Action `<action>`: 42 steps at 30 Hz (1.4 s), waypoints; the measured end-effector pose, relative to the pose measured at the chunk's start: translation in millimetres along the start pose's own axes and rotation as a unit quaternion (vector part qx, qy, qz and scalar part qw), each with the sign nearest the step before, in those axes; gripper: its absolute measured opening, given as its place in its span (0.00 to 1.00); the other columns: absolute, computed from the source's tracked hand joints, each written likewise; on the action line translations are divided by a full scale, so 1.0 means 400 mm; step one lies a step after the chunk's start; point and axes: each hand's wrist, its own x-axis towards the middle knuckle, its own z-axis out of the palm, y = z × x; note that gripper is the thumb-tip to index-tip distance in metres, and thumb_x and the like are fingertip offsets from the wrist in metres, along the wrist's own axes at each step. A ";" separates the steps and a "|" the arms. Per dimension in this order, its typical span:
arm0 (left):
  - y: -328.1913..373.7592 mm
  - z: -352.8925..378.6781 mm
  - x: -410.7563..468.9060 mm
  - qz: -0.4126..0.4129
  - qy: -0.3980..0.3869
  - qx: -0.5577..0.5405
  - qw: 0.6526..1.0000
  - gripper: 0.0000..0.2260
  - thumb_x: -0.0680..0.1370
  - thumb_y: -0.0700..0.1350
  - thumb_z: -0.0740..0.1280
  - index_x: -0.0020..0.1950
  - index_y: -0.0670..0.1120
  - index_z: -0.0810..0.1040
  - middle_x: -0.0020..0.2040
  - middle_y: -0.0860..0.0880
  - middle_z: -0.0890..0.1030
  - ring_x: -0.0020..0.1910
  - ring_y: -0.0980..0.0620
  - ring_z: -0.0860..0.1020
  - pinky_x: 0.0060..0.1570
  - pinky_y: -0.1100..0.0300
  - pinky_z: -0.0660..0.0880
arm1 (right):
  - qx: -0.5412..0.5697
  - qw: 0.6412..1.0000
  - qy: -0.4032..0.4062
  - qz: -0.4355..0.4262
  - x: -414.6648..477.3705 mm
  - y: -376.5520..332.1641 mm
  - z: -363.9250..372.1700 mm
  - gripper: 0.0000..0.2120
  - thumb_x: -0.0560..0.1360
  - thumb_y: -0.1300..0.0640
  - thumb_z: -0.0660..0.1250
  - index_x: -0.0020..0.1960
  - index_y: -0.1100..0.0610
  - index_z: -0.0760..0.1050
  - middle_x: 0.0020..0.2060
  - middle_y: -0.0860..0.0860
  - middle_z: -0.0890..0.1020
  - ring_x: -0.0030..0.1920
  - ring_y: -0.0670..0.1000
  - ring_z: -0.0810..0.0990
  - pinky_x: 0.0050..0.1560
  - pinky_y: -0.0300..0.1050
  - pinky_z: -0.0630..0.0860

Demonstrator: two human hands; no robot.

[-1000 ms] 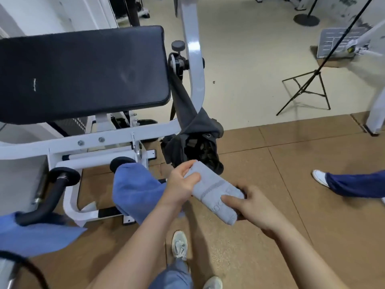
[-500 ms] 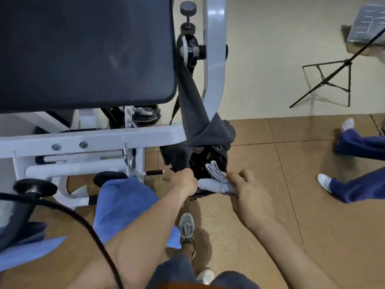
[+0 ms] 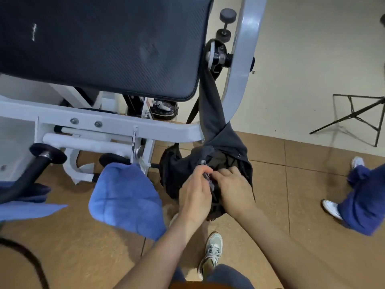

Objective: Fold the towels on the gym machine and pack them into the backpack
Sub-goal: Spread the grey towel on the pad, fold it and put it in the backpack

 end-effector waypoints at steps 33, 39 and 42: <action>0.116 -0.140 0.107 -0.152 0.184 -0.376 0.895 0.12 0.77 0.37 0.59 0.50 0.47 0.81 0.50 0.42 0.83 0.49 0.46 0.81 0.60 0.46 0.77 | 0.617 0.751 -0.073 0.223 -0.121 0.030 -0.134 0.10 0.81 0.62 0.59 0.48 0.64 0.77 0.34 0.60 0.82 0.26 0.52 0.79 0.28 0.44 0.76; 0.122 -0.144 0.154 -0.164 0.072 -0.080 0.981 0.13 0.67 0.47 0.69 0.51 0.50 0.75 0.45 0.47 0.82 0.43 0.46 0.79 0.45 0.53 0.76 | 0.503 0.856 -0.098 0.071 -0.121 -0.035 -0.193 0.13 0.80 0.55 0.61 0.40 0.60 0.73 0.30 0.55 0.80 0.26 0.50 0.79 0.28 0.42 0.73; 0.057 -0.126 0.127 -0.190 0.038 0.049 0.980 0.27 0.59 0.52 0.66 0.57 0.45 0.72 0.47 0.46 0.81 0.47 0.43 0.79 0.49 0.49 0.78 | 0.453 0.889 -0.065 0.010 -0.128 -0.034 -0.183 0.15 0.80 0.51 0.61 0.40 0.61 0.71 0.31 0.56 0.79 0.32 0.54 0.78 0.34 0.51 0.73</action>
